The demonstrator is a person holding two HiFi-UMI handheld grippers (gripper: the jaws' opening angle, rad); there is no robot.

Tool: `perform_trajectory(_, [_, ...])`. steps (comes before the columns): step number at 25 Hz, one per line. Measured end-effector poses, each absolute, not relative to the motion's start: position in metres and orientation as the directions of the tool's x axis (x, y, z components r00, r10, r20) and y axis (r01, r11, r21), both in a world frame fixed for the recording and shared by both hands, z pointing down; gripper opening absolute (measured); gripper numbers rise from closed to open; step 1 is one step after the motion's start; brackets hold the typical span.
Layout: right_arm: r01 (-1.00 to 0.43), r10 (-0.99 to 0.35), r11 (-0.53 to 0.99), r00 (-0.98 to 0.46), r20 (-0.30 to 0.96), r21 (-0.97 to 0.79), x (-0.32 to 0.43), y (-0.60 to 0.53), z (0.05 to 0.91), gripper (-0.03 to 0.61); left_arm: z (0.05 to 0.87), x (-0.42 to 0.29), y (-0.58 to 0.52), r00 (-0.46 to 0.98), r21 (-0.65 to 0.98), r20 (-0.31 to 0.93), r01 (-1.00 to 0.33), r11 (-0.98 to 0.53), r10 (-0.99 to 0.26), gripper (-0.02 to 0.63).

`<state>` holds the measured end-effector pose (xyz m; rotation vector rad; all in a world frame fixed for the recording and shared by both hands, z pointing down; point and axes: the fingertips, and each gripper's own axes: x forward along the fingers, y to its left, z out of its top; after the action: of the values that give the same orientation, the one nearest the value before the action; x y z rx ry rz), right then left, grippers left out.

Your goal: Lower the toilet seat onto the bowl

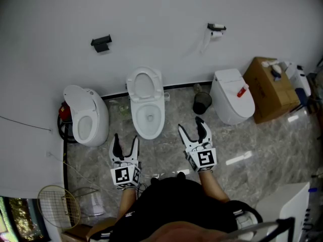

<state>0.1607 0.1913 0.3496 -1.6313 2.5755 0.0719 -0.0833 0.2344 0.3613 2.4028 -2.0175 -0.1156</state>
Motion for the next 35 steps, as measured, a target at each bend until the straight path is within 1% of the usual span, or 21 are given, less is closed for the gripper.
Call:
perform_trajectory(5, [-0.901,-0.897,0.433,-0.429,-0.109,-0.010,0.162,0.188,0.348,0.373,0.367,-0.082,0.230,0.169,0.024,-0.031,-0.985,-0.170,-0.985,0.400])
perform_trajectory(7, [-0.896,-0.890,0.444,-0.440,-0.119,-0.008,0.160,0.187,0.348,0.394,0.368,-0.083,0.228,0.172,0.022,-0.026,-0.985,-0.172,-0.985,0.428])
perform_trajectory(11, [-0.884,-0.875,0.467,-0.464,-0.138,0.009,0.154,0.187,0.346,0.443,0.365,-0.086,0.227,0.170,0.035,-0.047,-0.985,-0.172,-0.984,0.482])
perform_trajectory(15, [-0.880,-0.871,0.474,-0.470,-0.144,0.005,0.151,0.188,0.342,0.454,0.363,-0.087,0.228,0.157,0.012,-0.058,-0.987,-0.158,-0.986,0.527])
perform_trajectory(23, [-0.884,-0.880,0.467,-0.465,-0.093,0.005,0.150,0.199,0.349,0.454,0.364,-0.097,0.239,0.145,-0.005,-0.042,-0.989,-0.145,-0.989,0.529])
perform_trajectory(27, [-0.889,-0.880,0.458,-0.455,-0.139,0.007,0.144,0.208,0.345,0.454,0.365,-0.104,0.248,0.151,0.006,-0.044,-0.988,-0.152,-0.987,0.529])
perform_trajectory(30, [-0.894,-0.884,0.448,-0.445,-0.142,0.010,0.139,0.213,0.347,0.454,0.366,-0.111,0.254,0.161,0.010,-0.047,-0.987,-0.162,-0.986,0.529])
perform_trajectory(33, [-0.899,-0.892,0.437,-0.436,-0.116,0.016,0.128,0.220,0.345,0.454,0.368,-0.119,0.259,0.174,0.009,-0.044,-0.985,-0.174,-0.984,0.529])
perform_trajectory(35, [-0.895,-0.884,0.445,-0.444,-0.144,0.025,0.120,0.225,0.345,0.454,0.371,-0.124,0.263,0.183,0.006,-0.040,-0.983,-0.184,-0.982,0.529])
